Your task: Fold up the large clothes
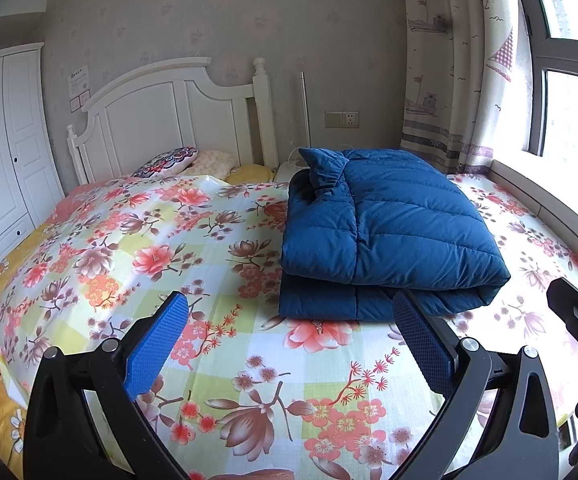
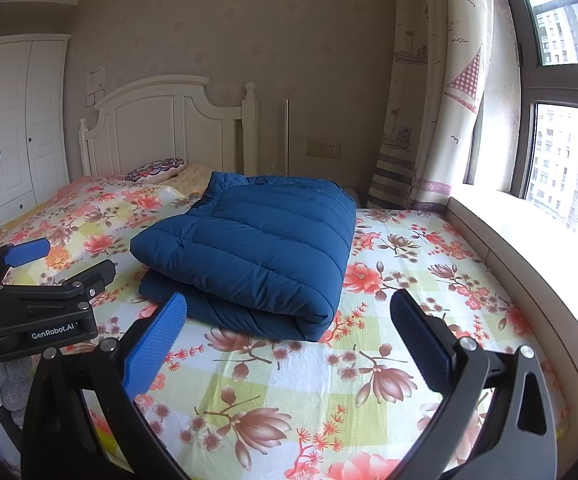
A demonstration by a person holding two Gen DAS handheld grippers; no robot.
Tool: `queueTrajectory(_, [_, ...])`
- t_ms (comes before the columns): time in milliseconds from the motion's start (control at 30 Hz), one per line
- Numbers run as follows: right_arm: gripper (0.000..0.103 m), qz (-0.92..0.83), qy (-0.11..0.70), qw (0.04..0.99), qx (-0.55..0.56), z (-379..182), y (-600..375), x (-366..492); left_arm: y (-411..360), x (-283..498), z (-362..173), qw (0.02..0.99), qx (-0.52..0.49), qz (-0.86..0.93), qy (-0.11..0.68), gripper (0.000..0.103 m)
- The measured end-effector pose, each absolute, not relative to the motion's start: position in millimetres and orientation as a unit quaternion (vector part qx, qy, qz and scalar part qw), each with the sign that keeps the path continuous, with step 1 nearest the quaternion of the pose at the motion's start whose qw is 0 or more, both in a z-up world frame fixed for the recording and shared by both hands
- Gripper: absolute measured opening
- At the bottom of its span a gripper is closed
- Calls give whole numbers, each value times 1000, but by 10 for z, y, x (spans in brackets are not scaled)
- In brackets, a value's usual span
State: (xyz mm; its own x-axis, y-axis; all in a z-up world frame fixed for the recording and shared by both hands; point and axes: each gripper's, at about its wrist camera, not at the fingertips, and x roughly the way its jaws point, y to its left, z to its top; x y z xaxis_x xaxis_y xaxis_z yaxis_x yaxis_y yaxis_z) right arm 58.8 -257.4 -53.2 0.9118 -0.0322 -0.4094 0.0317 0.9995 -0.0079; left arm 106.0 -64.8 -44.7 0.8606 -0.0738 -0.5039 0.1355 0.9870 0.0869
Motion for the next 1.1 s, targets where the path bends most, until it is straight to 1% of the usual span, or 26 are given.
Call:
queueTrajectory(533, [101,-14,204,979,-6,-489,-2511,553,-620,955,-351,967,62,-58,241,98])
queueTrajectory(733, [101,-13,211,977,-9,-538,-2481,591,-666,966,-421,965,69,-74,244,98])
queueTrajectory(833, [101,-14,221,975,-10,-623,-2485,646,-707,971,-512,969,74,-67,227,98])
queueTrajectory(967, [101,-14,246,969,-17,-754,-2562,820,-628,1337,-598,947,86,-98,295,98])
queueTrajectory(1067, [100,-45,260,964,-20,-696,-2926,1047,-217,1864,-590,941,92,-66,319,98])
queueTrajectory(1100, [100,-73,260,963,-17,-629,-3192,1132,-58,2043,-588,940,94,-52,324,98])
